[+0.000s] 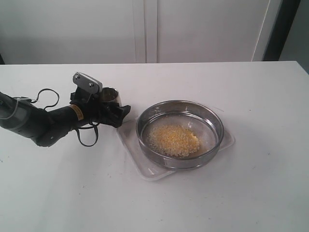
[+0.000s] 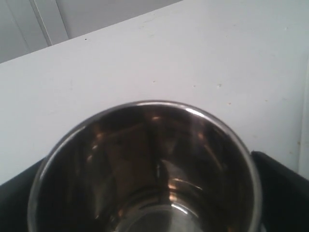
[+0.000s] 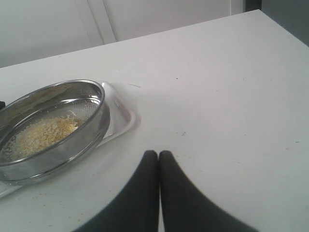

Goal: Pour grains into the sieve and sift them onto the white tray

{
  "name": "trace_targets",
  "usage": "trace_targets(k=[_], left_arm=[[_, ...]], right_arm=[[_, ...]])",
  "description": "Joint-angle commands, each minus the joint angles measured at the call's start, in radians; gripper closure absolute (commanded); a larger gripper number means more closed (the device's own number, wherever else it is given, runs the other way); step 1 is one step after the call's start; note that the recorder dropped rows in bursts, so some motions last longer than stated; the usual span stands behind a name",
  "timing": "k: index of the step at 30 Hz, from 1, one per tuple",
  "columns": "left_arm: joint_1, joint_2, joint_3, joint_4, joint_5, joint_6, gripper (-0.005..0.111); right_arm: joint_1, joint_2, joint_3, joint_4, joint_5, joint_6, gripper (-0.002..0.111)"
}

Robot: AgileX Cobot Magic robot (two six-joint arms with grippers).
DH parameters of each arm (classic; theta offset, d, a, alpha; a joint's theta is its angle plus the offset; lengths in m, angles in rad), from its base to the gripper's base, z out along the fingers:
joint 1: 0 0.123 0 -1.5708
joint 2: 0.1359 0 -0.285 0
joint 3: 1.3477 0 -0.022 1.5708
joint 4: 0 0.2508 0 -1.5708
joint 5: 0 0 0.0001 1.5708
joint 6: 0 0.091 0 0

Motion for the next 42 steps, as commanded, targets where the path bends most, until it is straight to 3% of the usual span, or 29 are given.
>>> trace_targets(k=[1, 21, 27, 32, 36, 42], left_arm=[[-0.004, -0.031, -0.005, -0.003, 0.003, -0.011, 0.001], [-0.004, -0.234, -0.003, 0.086, 0.139, -0.117, 0.002], [-0.004, -0.344, -0.003, 0.119, 0.309, -0.236, 0.002], [-0.004, -0.437, -0.003, 0.181, 0.561, -0.396, 0.003], [-0.004, -0.511, -0.003, 0.245, 0.729, -0.517, 0.025], [-0.004, -0.583, -0.003, 0.250, 0.968, -0.644, 0.075]], right_arm=[[-0.002, -0.006, 0.005, -0.003, -0.014, 0.004, 0.108], [-0.002, -0.006, 0.005, -0.003, -0.014, 0.004, 0.108], [-0.002, -0.006, 0.005, -0.003, -0.014, 0.004, 0.108], [-0.002, -0.006, 0.005, -0.003, -0.014, 0.004, 0.108], [-0.002, -0.006, 0.005, -0.003, -0.014, 0.004, 0.108], [-0.002, -0.006, 0.005, -0.003, -0.014, 0.004, 0.108]])
